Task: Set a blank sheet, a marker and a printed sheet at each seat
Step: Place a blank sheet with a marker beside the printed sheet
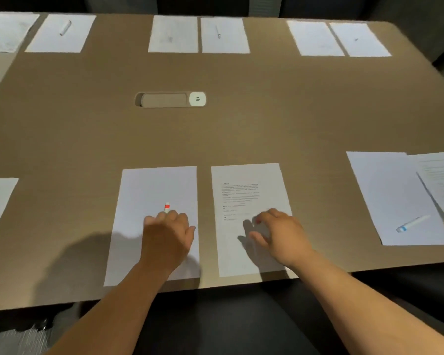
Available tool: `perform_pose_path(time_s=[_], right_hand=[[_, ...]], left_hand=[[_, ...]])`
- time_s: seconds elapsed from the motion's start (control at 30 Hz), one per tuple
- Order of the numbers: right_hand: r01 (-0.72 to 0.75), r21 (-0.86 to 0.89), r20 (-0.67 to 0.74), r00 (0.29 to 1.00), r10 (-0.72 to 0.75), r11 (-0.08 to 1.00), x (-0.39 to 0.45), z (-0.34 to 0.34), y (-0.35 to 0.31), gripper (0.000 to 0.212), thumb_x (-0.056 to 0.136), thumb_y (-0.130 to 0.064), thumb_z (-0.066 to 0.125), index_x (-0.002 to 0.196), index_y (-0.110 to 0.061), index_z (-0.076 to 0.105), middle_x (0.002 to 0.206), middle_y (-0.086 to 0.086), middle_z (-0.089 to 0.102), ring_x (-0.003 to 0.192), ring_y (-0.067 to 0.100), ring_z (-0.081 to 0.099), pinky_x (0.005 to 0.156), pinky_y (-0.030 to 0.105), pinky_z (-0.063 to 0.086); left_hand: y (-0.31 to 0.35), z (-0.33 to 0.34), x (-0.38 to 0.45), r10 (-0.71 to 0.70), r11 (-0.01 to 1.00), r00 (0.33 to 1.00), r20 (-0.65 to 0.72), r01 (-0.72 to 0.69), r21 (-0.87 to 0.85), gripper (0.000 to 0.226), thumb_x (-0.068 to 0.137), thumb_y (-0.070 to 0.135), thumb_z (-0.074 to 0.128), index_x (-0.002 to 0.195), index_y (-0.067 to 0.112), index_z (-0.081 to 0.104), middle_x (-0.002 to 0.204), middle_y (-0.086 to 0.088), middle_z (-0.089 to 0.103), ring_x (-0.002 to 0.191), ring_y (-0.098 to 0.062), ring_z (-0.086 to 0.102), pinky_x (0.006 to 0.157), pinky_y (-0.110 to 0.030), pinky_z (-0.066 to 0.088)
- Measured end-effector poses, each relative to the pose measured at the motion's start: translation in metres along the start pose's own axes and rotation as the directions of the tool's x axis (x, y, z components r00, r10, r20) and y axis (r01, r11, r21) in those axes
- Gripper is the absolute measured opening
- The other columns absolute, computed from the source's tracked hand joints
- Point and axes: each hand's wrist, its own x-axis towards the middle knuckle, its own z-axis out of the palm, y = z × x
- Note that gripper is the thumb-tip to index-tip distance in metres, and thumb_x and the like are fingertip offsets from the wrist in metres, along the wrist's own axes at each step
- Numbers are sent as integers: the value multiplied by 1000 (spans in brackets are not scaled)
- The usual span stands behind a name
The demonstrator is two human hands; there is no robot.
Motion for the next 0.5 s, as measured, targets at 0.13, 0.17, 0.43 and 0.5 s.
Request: perform_pose_path(time_s=[0.13,0.17,0.43,0.5], right_hand=[[-18,14,-165,986,20,1000,-37,-26,0,33,96,-42,48,73,-20,48,67,-5,50,63,21,49,63,28,28],[-45,15,-194,980,47,999,-54,-36,8,35,97,-41,47,70,-19,46,63,-4,48,61,22,50,59,29,27],[-180,44,-284,941,184,983,-130,-98,84,40,98,-39,43,64,-19,41,53,-4,39,58,24,45,50,31,28],[-227,21,-289,931,223,974,-147,-113,111,43,99,-40,41,61,-21,35,55,-3,40,61,25,46,54,31,31]], left_hand=[[54,-18,6,128,990,990,54,-125,-64,35,99,41,34,81,21,57,77,3,62,71,-17,55,82,-34,44],[77,-23,7,164,984,985,46,-161,-72,36,99,42,35,79,22,57,75,4,62,70,-18,57,81,-34,46],[208,-44,12,268,959,963,23,-264,-100,44,94,38,43,55,18,36,52,3,46,60,-26,50,62,-31,31],[245,-50,13,276,956,961,-4,-275,-99,43,94,38,43,57,17,39,52,2,47,60,-25,52,55,-31,26]])
